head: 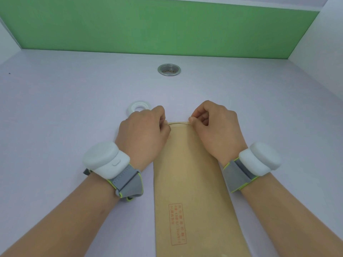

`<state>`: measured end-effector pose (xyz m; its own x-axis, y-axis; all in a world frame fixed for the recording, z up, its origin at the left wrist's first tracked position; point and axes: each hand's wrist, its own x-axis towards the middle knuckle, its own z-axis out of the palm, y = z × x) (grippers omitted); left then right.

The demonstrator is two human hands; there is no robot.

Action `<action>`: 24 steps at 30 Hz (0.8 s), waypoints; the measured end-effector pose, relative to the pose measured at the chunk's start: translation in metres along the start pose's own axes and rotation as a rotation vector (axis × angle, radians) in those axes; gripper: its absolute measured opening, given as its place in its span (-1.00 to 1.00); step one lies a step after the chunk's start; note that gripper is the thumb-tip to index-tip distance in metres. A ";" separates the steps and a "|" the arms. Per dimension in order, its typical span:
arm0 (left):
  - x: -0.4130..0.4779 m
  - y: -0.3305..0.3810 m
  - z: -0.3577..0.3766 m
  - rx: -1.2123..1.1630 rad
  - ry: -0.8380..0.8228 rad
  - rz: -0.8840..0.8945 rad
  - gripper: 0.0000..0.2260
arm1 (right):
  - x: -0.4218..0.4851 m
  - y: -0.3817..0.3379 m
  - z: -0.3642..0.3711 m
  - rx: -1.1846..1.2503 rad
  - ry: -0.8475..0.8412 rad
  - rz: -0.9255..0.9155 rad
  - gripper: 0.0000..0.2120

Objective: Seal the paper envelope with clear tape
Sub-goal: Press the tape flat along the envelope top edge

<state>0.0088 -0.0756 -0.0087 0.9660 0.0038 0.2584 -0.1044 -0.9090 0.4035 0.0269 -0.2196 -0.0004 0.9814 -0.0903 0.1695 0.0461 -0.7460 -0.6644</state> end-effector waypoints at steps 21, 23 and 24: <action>0.003 0.004 0.007 -0.051 0.013 -0.128 -0.89 | 0.003 0.005 0.001 -0.062 -0.061 -0.139 -0.93; 0.003 0.006 0.006 -0.076 0.015 -0.169 -0.89 | 0.003 0.006 0.002 -0.084 -0.064 -0.157 -0.91; 0.003 0.006 0.005 -0.091 0.019 -0.187 -0.90 | 0.004 0.006 0.003 -0.106 -0.068 -0.164 -0.90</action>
<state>0.0125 -0.0835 -0.0097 0.9660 0.1773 0.1882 0.0541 -0.8503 0.5234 0.0313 -0.2226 -0.0064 0.9729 0.0797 0.2171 0.1895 -0.8126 -0.5511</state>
